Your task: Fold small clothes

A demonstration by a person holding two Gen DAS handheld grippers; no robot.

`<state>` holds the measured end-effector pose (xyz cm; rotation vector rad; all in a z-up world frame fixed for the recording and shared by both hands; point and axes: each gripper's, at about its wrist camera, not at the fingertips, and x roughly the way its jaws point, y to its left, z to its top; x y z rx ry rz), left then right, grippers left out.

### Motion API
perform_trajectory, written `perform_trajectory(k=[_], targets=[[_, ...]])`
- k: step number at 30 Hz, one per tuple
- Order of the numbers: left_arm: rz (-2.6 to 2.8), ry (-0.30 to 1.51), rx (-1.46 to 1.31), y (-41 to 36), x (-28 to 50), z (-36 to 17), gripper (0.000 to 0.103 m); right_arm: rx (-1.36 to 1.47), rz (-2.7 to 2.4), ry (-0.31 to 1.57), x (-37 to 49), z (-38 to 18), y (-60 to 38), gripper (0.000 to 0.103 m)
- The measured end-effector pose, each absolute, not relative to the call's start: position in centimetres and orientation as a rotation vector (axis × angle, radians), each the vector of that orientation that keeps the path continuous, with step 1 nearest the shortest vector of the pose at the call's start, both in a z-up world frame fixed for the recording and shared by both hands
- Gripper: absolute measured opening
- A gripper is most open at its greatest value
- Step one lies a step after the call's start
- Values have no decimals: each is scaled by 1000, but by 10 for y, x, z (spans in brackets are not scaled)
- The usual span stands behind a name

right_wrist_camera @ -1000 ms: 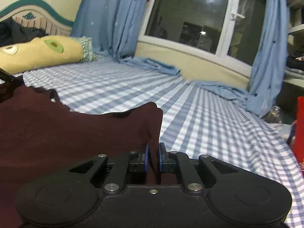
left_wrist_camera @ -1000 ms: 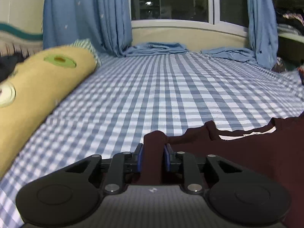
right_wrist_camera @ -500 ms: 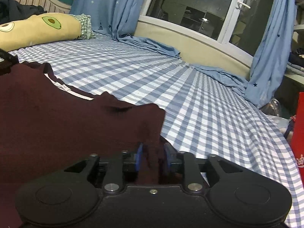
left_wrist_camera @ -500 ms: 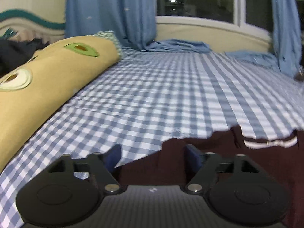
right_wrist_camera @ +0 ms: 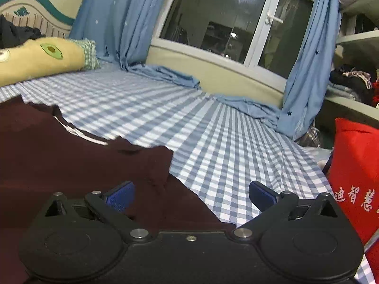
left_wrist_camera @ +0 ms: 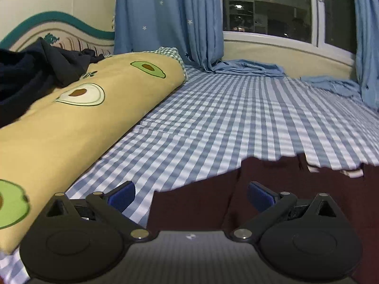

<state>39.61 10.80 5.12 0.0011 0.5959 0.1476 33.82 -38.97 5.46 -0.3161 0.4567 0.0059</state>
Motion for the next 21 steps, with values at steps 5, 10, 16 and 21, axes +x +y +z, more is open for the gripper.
perform_trajectory(k=[5, 10, 16, 21], targets=[[103, 618, 49, 105, 369, 47, 102, -292, 67, 423, 303, 62, -371, 102], [100, 624, 52, 108, 346, 42, 102, -250, 94, 403, 276, 64, -341, 102], [125, 615, 34, 115, 318, 33, 102, -223, 134, 395, 245, 52, -294, 102], [145, 592, 17, 119, 289, 31, 102, -224, 132, 400, 232, 37, -263, 102]])
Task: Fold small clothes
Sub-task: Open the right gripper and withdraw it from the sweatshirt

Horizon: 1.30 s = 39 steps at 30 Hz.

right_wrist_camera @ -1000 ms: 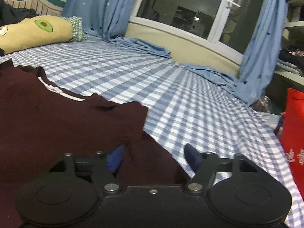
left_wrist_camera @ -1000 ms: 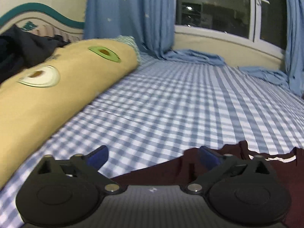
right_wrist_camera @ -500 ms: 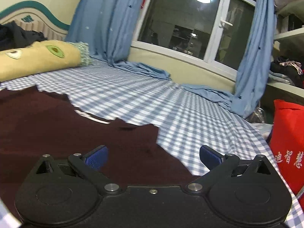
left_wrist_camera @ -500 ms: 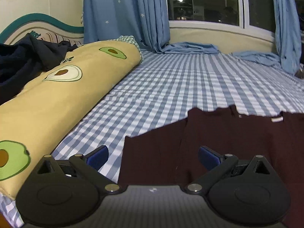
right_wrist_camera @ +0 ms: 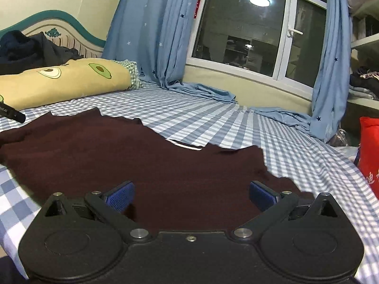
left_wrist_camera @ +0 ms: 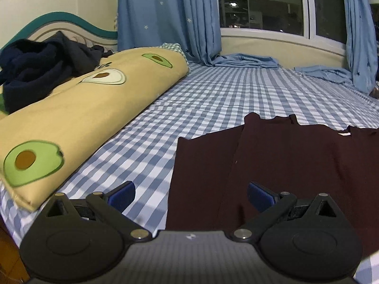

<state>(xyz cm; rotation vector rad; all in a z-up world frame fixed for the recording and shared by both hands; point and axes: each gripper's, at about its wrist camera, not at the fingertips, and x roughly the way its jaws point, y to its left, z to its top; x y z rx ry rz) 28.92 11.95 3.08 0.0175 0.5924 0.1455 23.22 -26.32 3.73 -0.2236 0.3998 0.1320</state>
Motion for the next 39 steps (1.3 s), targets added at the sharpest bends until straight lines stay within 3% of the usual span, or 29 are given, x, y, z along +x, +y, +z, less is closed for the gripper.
perform_trajectory(k=[19, 39], targets=[[203, 560, -199, 79, 182, 12, 102, -214, 70, 273, 233, 5, -219, 102], [200, 545, -429, 62, 208, -14, 102, 53, 184, 449, 256, 0, -250, 103]])
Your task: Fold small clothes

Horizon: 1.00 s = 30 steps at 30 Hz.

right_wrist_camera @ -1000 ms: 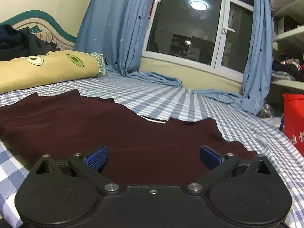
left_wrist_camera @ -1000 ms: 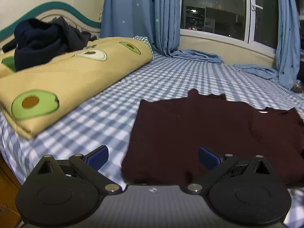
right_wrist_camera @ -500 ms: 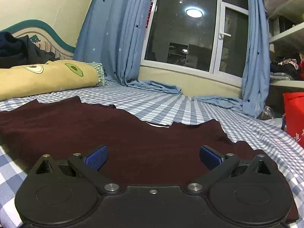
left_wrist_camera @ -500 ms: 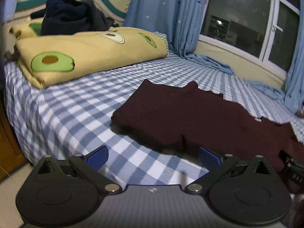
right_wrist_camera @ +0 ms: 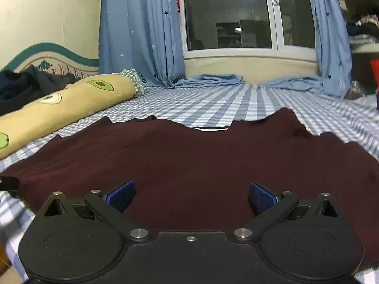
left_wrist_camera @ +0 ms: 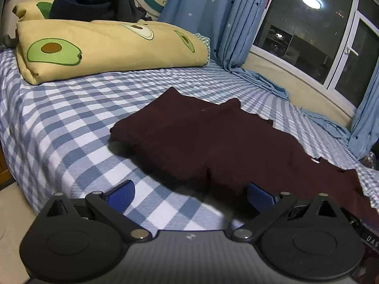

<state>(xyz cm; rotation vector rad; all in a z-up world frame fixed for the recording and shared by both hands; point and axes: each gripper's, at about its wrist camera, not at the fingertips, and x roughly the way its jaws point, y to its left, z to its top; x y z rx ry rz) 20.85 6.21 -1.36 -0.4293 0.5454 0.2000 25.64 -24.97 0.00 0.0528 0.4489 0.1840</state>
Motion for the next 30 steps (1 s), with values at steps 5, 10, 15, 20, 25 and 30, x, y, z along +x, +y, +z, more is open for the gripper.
perform_trajectory(k=[5, 10, 15, 20, 25, 30], targets=[[130, 556, -475, 61, 216, -15, 102, 76, 194, 454, 256, 0, -254, 103], [140, 550, -516, 65, 228, -16, 102, 90, 201, 458, 256, 0, -256, 103], [175, 543, -542, 71, 241, -17, 102, 87, 199, 457, 255, 0, -257, 103], [184, 543, -541, 75, 251, -19, 102, 83, 198, 457, 256, 1, -258, 103], [172, 544, -492, 70, 255, -17, 102, 73, 190, 449, 255, 1, -256, 103], [154, 528, -365, 51, 247, -22, 102, 58, 181, 442, 252, 1, -254, 103]])
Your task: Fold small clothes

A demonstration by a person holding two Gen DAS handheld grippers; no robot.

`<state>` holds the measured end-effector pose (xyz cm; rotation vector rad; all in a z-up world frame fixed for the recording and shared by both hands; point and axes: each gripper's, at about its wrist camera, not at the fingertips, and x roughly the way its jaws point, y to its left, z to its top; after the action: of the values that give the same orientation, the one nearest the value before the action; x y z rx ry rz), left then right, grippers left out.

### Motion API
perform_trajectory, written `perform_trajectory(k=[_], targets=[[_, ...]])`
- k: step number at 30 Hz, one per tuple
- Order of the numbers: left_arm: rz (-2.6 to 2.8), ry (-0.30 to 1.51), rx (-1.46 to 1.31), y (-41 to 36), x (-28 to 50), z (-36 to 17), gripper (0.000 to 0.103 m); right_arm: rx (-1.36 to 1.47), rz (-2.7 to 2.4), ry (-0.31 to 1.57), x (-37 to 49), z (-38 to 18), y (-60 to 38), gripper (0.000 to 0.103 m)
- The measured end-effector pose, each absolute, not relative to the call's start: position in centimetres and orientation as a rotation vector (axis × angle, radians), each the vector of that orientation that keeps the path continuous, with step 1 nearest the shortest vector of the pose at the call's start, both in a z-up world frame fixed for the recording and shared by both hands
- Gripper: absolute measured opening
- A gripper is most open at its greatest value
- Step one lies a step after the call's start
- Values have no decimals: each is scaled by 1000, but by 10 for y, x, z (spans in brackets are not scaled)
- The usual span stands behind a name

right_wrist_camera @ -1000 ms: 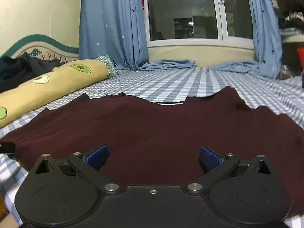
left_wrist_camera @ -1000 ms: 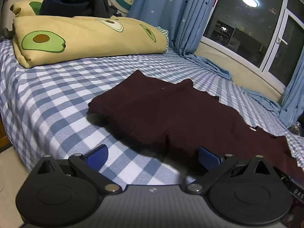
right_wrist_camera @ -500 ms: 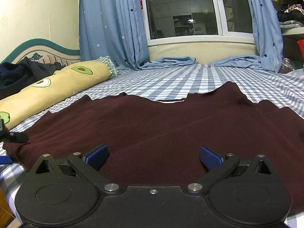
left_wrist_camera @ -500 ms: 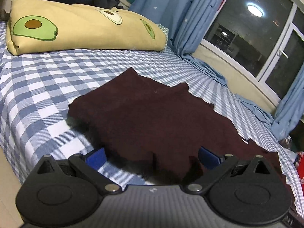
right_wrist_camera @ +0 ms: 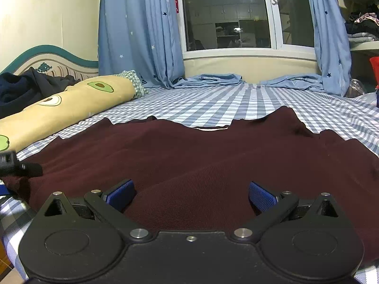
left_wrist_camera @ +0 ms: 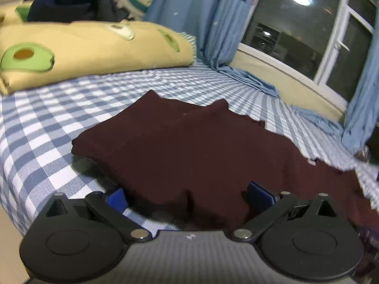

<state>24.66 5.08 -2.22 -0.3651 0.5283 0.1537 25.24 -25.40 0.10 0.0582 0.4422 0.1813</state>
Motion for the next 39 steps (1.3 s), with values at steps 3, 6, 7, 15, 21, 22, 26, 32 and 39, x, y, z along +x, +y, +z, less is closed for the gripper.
perform_trajectory(k=[3, 6, 7, 15, 21, 22, 26, 32, 39], targets=[[148, 509, -352, 45, 242, -22, 102, 57, 180, 441, 252, 1, -254, 103], [137, 499, -376, 46, 240, -21, 102, 57, 180, 442, 252, 1, -254, 103], [135, 497, -386, 48, 241, -21, 102, 58, 180, 442, 252, 1, -254, 103], [145, 473, -553, 78, 255, -25, 102, 49, 167, 434, 250, 1, -253, 103], [148, 457, -548, 84, 261, -26, 102, 19, 148, 420, 249, 1, -248, 103], [149, 454, -550, 86, 262, -26, 102, 15, 146, 418, 249, 1, -247, 103], [148, 449, -559, 89, 263, -26, 102, 0, 137, 410, 249, 1, -244, 103], [163, 451, -549, 91, 266, -26, 98, -9, 131, 406, 249, 1, -243, 103], [236, 453, -523, 95, 264, -23, 70, 1, 131, 411, 249, 1, -243, 103]])
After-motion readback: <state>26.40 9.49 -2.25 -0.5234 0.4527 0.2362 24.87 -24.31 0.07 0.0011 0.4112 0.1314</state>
